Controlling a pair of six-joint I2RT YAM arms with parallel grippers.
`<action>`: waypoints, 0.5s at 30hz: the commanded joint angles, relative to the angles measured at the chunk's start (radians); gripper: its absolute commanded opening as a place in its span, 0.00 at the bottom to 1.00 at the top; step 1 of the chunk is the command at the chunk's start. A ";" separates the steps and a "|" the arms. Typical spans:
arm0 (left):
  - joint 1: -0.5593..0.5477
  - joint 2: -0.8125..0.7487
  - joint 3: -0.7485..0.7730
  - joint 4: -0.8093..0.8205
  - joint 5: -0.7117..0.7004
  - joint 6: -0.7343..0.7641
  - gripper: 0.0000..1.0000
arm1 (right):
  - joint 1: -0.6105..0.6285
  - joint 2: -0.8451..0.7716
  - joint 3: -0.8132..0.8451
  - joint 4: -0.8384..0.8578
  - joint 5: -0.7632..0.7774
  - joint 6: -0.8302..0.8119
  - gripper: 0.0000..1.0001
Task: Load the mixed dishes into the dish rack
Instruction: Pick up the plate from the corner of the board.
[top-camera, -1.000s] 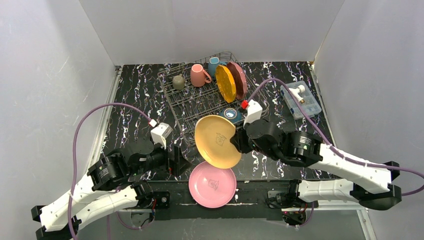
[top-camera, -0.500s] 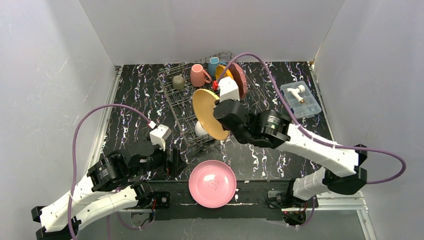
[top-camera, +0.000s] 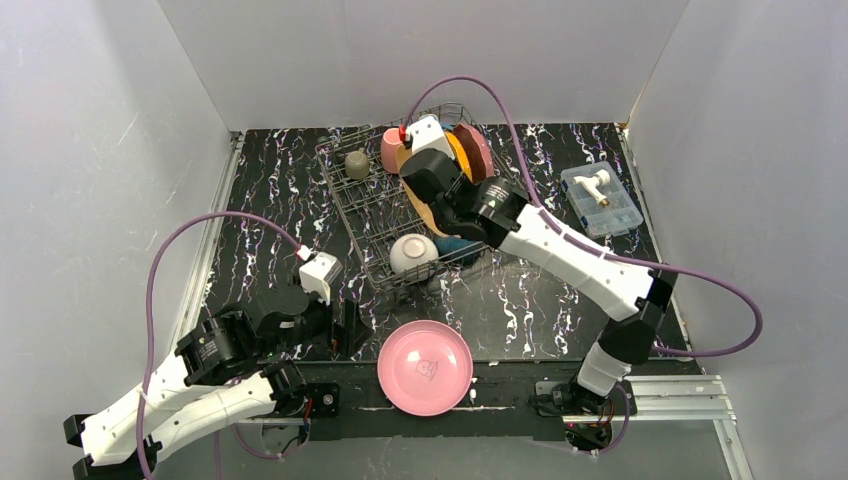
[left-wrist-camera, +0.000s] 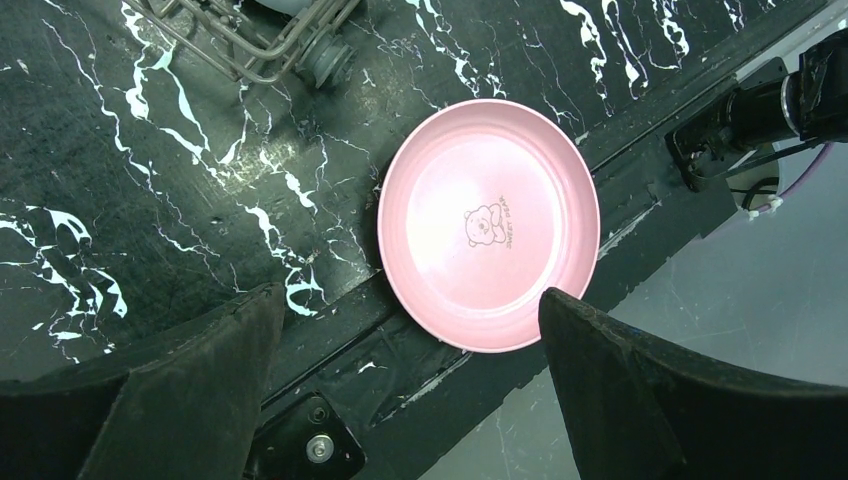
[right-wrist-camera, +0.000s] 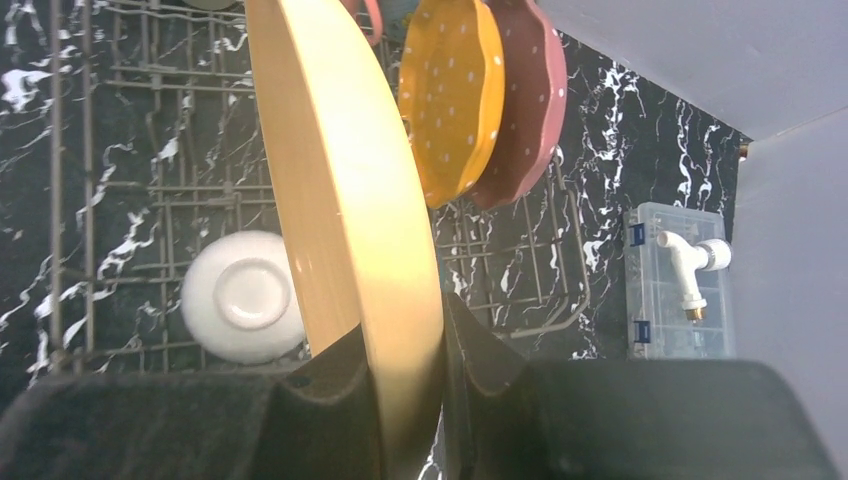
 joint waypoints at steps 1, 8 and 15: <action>0.000 -0.020 -0.016 0.013 -0.020 0.018 0.98 | -0.075 0.045 0.078 0.103 -0.036 -0.076 0.01; 0.001 -0.012 -0.024 0.031 0.020 0.027 0.98 | -0.152 0.122 0.097 0.146 -0.051 -0.106 0.01; 0.001 -0.007 -0.027 0.038 0.036 0.031 0.98 | -0.211 0.173 0.106 0.202 -0.099 -0.113 0.01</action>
